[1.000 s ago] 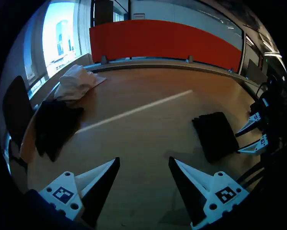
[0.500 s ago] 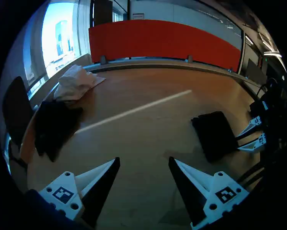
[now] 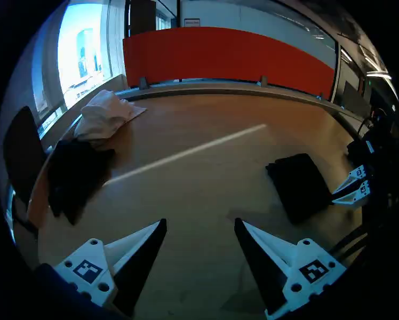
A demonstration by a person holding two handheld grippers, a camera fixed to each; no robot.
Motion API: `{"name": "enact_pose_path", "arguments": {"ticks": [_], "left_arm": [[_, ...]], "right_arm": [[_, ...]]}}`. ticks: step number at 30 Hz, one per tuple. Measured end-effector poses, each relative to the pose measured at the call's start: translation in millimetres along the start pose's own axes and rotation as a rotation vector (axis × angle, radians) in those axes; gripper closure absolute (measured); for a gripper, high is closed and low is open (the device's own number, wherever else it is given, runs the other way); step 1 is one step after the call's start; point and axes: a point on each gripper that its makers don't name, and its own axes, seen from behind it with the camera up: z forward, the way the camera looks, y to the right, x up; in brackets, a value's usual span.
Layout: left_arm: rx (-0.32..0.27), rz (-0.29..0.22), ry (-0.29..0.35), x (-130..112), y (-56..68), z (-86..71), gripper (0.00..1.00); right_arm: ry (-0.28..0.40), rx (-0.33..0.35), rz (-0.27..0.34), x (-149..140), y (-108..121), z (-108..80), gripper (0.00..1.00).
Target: Fold towel
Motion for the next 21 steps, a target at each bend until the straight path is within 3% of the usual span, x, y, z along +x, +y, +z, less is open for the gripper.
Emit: {"name": "enact_pose_path", "arguments": {"ticks": [2,12,21], "left_arm": [[0.0,0.0,0.0,0.5,0.3,0.1,0.06],[-0.002,0.002,0.001,-0.2,1.2,1.1,0.06],[-0.001,0.004,0.004,1.3,0.5,0.8,0.06]], "right_arm": [[0.007,-0.001,-0.001,2.4,-0.1,0.3,0.94],[0.023,0.001,0.006,10.0,0.9,-4.4,0.95],[0.055,-0.017,-0.012,38.8,8.7,-19.4,0.95]]}}
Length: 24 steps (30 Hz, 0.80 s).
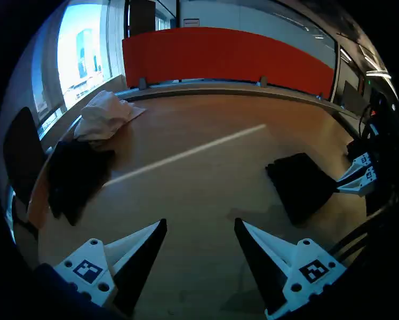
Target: Fold towel
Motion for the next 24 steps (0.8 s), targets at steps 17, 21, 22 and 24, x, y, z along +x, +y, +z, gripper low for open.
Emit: {"name": "enact_pose_path", "arguments": {"ticks": [17,21,22,24], "left_arm": [[-0.011,0.006,0.038,17.1,5.8,-5.8,0.06],[-0.013,0.008,0.045,20.4,6.9,-6.9,0.06],[-0.015,0.009,0.046,21.4,7.2,-7.0,0.06],[-0.017,0.01,0.049,23.3,7.7,-7.2,0.06]], "right_arm": [[0.179,-0.027,-0.04,109.8,23.4,-52.4,0.95],[0.212,-0.036,-0.034,126.6,29.5,-65.5,0.95],[0.219,-0.039,-0.03,129.9,31.6,-68.9,0.95],[0.231,-0.046,-0.025,134.7,35.5,-74.4,0.95]]}}
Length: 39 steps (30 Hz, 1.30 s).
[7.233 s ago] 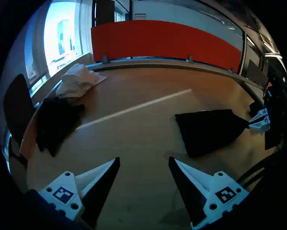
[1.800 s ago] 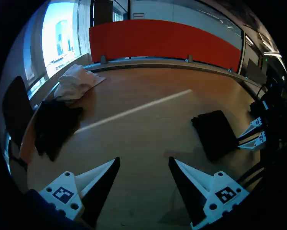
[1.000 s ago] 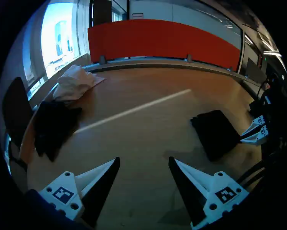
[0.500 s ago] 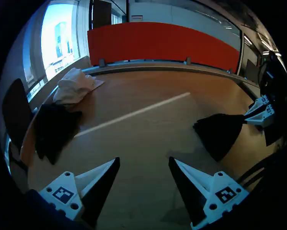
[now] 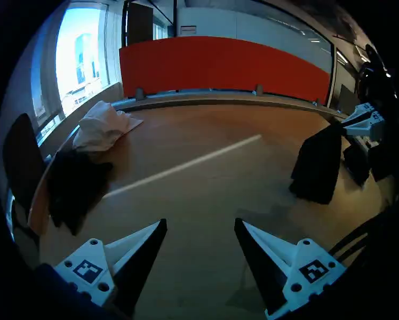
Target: Fold towel
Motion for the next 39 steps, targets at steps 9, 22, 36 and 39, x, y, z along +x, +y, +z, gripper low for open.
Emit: {"name": "enact_pose_path", "arguments": {"ticks": [9,22,36,39], "left_arm": [[-0.01,0.011,0.011,7.8,3.2,1.5,0.06],[-0.024,0.029,0.012,11.9,10.1,4.2,0.06],[-0.029,0.055,0.008,17.0,17.1,8.1,0.06],[-0.029,0.054,0.006,16.7,18.6,8.7,0.06]], "right_arm": [[0.015,-0.045,0.02,5.1,22.1,-17.6,0.95],[0.027,-0.128,0.067,-1.9,68.7,-48.6,0.95],[0.012,-0.273,0.137,-33.6,156.3,-104.5,0.95],[0.006,-0.3,0.154,-42.3,175.1,-116.4,0.95]]}}
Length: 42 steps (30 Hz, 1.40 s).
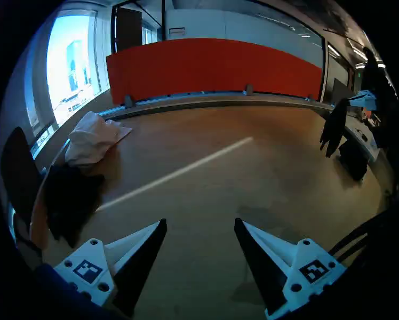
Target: Fold towel
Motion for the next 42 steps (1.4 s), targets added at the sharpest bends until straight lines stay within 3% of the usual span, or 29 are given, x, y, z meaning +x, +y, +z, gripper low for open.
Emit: {"name": "enact_pose_path", "arguments": {"ticks": [11,28,42], "left_arm": [[0.001,-0.002,-0.006,2.5,3.4,1.9,0.06],[-0.003,0.021,-0.015,7.9,8.6,6.0,0.06],[-0.009,0.03,-0.019,10.9,16.4,9.2,0.06]], "right_arm": [[-0.038,-0.087,0.047,-22.7,67.9,-15.6,0.95],[-0.101,-0.189,0.097,-55.2,144.4,-33.0,0.95],[-0.128,-0.226,0.115,-74.0,162.5,-48.4,0.95]]}}
